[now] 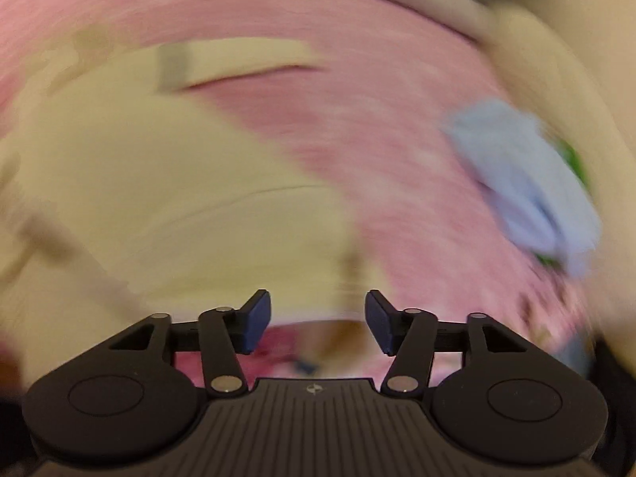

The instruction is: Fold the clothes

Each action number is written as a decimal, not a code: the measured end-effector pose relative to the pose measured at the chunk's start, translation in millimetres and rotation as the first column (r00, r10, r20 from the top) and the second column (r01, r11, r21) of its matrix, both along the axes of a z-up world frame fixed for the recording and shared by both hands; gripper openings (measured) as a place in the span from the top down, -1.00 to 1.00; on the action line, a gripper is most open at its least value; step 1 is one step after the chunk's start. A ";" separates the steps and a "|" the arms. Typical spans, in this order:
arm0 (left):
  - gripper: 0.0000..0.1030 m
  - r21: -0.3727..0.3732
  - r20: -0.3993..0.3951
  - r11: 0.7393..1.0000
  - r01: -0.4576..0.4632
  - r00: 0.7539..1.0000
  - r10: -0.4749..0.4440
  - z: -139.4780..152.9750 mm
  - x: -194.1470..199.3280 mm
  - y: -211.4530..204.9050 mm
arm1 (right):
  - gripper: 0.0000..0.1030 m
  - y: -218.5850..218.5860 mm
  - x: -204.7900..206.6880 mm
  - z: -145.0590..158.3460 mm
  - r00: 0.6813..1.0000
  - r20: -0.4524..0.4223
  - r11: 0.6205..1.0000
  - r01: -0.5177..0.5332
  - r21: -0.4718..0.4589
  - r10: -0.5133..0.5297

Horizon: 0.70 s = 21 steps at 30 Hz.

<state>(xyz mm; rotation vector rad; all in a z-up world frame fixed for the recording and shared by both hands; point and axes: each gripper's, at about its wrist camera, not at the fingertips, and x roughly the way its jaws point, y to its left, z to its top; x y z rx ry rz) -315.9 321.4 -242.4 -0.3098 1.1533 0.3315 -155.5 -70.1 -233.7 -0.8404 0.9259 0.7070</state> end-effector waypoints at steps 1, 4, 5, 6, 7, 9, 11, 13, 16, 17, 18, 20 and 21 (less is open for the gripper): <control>-0.24 0.039 -0.002 0.998 0.042 0.999 -0.042 -0.2 2.1 -2.9 | -0.20 3.5 -13.1 -9.3 0.997 0.003 0.997 -0.076 -0.018 0.076; -0.24 0.153 -0.017 0.972 0.177 0.984 -0.176 -3.1 6.6 -9.2 | -0.20 14.0 -42.9 -37.5 0.974 0.050 0.970 -0.217 -0.109 0.223; -0.24 0.195 -0.027 0.954 0.227 0.974 -0.226 -5.2 7.9 -10.7 | -0.20 16.7 -49.4 -45.4 0.965 0.072 0.960 -0.242 -0.138 0.253; -0.24 0.243 -0.039 0.929 0.281 0.959 -0.280 -8.1 9.3 -12.2 | -0.20 18.3 -50.7 -50.5 0.962 0.080 0.957 -0.246 -0.154 0.260; -0.24 0.288 -0.054 0.898 0.333 0.942 -0.332 -10.9 10.8 -13.7 | -0.20 19.9 -51.7 -55.5 0.960 0.089 0.954 -0.249 -0.169 0.266; -0.25 0.379 -0.085 0.817 0.433 0.896 -0.436 -18.3 13.7 -14.2 | -0.25 21.8 -48.3 -61.8 0.961 0.114 0.954 -0.228 -0.196 0.253; -0.25 0.460 -0.120 0.720 0.519 0.840 -0.529 -26.1 16.5 -13.2 | -0.31 23.7 -44.9 -68.2 0.961 0.139 0.953 -0.206 -0.223 0.240; -0.25 0.546 -0.155 0.591 0.594 0.765 -0.625 -35.9 18.8 -12.0 | -0.32 25.7 -41.5 -74.6 0.960 0.164 0.951 -0.183 -0.249 0.228; -0.26 0.662 -0.242 0.342 0.667 0.622 -0.745 -52.8 21.1 -10.8 | -0.35 28.6 -36.5 -84.2 0.956 0.203 0.946 -0.149 -0.286 0.212; -0.26 0.685 -0.268 0.264 0.679 0.571 -0.776 -57.9 21.5 -9.9 | -0.36 29.7 -35.7 -88.3 0.951 0.220 0.942 -0.145 -0.304 0.218; -0.26 0.700 -0.288 0.196 0.687 0.523 -0.802 -62.3 22.1 -8.7 | -0.37 30.7 -34.9 -92.4 0.946 0.236 0.936 -0.141 -0.322 0.224; -0.26 0.717 -0.310 0.089 0.691 0.431 -0.847 -70.5 24.3 -5.3 | -0.37 32.8 -33.1 -100.2 0.934 0.267 0.926 -0.133 -0.354 0.236; -0.26 0.722 -0.315 0.050 0.690 0.393 -0.864 -74.3 26.0 -3.6 | -0.36 32.7 -30.8 -99.7 0.932 0.273 0.927 -0.133 -0.350 0.237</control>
